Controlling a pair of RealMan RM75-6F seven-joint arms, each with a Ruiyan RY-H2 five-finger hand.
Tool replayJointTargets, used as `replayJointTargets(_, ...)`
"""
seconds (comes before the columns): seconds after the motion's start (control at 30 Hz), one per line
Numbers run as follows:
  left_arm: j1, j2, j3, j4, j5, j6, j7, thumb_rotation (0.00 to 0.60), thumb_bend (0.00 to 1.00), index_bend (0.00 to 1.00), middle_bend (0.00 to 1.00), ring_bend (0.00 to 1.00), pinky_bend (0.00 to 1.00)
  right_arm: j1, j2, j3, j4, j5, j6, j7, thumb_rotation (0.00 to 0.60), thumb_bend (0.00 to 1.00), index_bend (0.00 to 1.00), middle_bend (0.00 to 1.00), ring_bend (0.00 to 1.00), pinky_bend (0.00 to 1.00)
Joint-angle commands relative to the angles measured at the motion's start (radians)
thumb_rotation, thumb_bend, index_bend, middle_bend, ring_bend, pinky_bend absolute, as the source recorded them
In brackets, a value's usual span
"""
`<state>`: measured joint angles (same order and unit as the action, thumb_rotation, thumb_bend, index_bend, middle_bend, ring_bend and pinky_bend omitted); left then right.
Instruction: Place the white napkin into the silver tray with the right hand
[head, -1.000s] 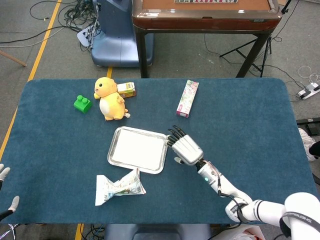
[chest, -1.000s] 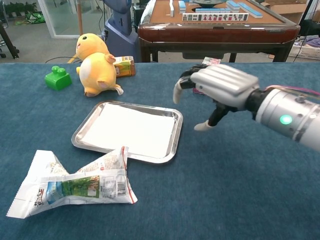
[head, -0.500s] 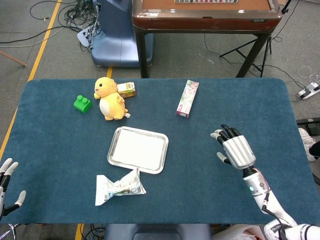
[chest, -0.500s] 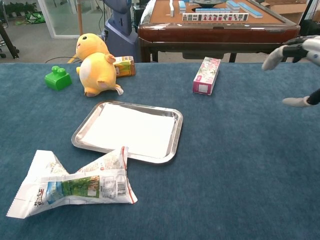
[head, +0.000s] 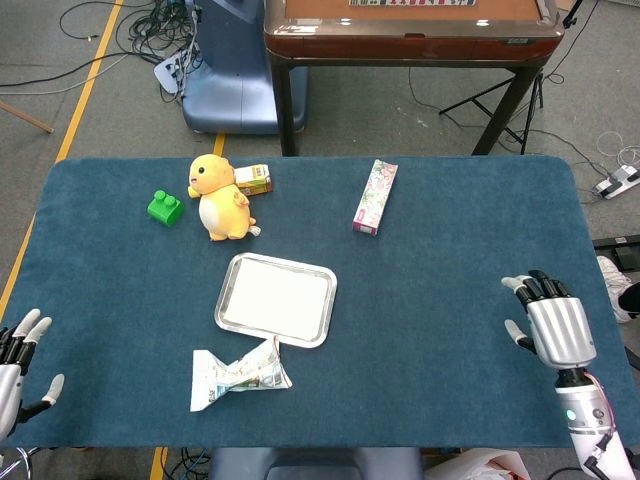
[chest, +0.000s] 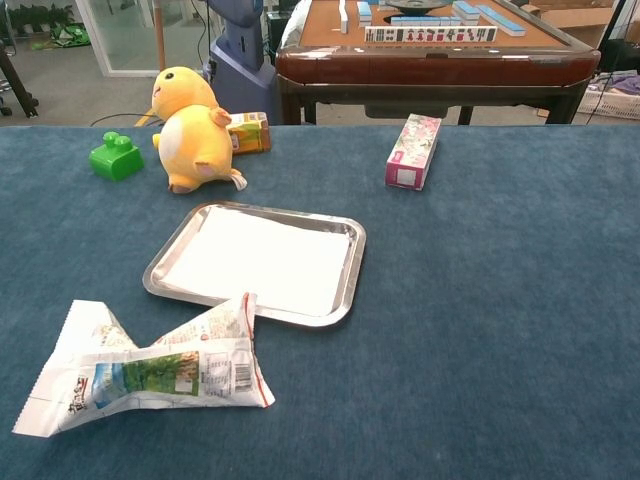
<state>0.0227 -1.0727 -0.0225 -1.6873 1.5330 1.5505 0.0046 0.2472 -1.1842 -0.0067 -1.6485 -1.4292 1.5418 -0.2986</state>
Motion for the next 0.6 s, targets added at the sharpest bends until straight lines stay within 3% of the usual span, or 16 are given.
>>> replayJointTargets(0.03, -0.004, 0.002, -0.002, -0.003, 0.003, -0.001, 0.000, 0.600, 0.34, 0.02, 0.02, 0.04, 0.02, -0.040, 0.014, 0.003, -0.013, 0.017, 0.032, 0.008, 0.600, 0.24, 0.30, 0.34, 0.21, 0.36)
replayJointTargets(0.23, -0.014, 0.001, -0.004, -0.005, 0.007, -0.005, -0.001, 0.600, 0.34, 0.02, 0.02, 0.04, 0.02, -0.092, 0.044, 0.009, -0.032, 0.054, 0.042, 0.036, 0.600, 0.24, 0.30, 0.34, 0.21, 0.36)
replayJointTargets(0.6, -0.022, -0.010, -0.001, -0.002, 0.004, -0.012, -0.002, 0.600, 0.34, 0.02, 0.02, 0.04, 0.02, -0.097, 0.072, 0.013, -0.048, 0.023, -0.017, 0.053, 0.600, 0.24, 0.30, 0.34, 0.21, 0.36)
